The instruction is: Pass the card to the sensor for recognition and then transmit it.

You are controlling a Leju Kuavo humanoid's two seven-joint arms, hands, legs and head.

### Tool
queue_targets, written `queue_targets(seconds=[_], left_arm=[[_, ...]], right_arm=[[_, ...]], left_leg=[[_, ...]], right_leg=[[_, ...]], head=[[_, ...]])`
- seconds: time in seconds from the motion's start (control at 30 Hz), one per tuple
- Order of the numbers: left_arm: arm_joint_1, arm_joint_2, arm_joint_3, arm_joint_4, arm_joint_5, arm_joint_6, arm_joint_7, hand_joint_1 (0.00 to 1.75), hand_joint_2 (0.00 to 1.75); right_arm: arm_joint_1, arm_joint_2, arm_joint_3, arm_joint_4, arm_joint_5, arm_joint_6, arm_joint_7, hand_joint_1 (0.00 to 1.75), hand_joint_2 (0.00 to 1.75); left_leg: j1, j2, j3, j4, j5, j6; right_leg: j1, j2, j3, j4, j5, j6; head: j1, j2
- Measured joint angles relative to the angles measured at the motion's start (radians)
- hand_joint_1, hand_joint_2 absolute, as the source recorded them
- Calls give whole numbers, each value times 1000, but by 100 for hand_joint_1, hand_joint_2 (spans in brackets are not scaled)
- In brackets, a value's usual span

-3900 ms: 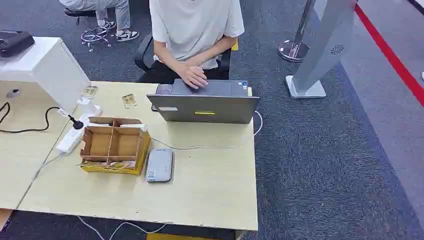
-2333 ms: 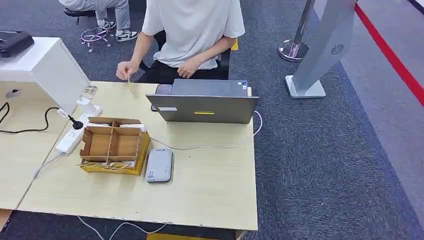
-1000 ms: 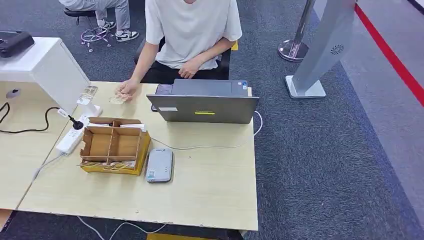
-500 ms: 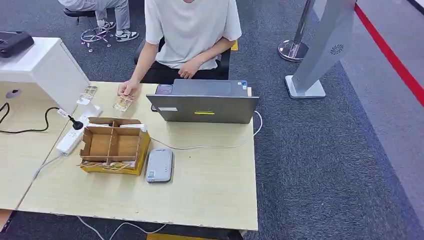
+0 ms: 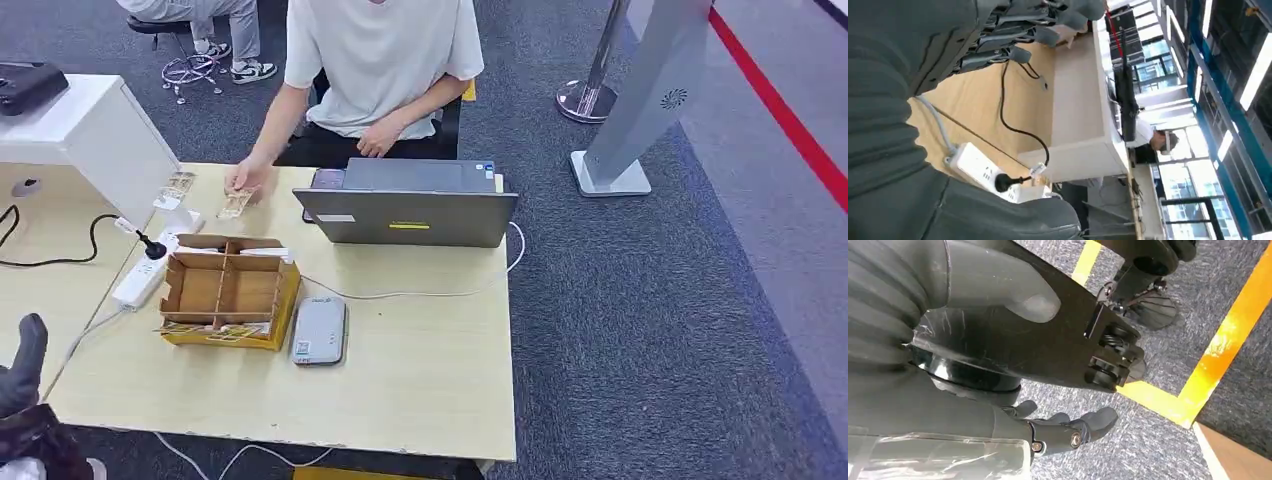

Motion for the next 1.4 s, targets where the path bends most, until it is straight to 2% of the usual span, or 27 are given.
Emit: queue_targets(seconds=[0.87, 0.9, 1.07, 1.1, 1.4], left_arm=[[-362, 183, -377, 387, -674, 213, 245, 0, 175], [-374, 190, -392, 403, -704, 222, 257, 68, 175], [-443, 223, -462, 482, -832, 264, 302, 68, 175], [-456, 230, -476, 500, -862, 273, 314, 175, 175], [-575, 284, -599, 644, -1091, 348, 389, 175, 175]], right_arm=[[-2, 0, 6, 6, 11, 42, 23, 0, 175], [-1, 0, 6, 6, 12, 43, 23, 0, 175], [-1, 0, 6, 6, 16, 53, 26, 0, 175], [-1, 0, 7, 7, 18, 54, 26, 0, 175], [-1, 0, 6, 14, 21, 68, 40, 0, 175]], left_leg=[[0, 0, 0, 0, 1, 0], [0, 1, 0, 0, 1, 0], [0, 1, 0, 1, 1, 0], [0, 1, 0, 1, 1, 0], [0, 1, -1, 1, 1, 0]], right_leg=[[0, 1, -1, 0, 1, -1], [0, 1, -1, 0, 1, -1], [0, 2, -1, 0, 1, -1], [0, 2, -1, 0, 1, -1], [0, 2, -1, 1, 2, -2]], head=[[0, 0], [0, 0], [0, 0], [0, 0], [0, 0]])
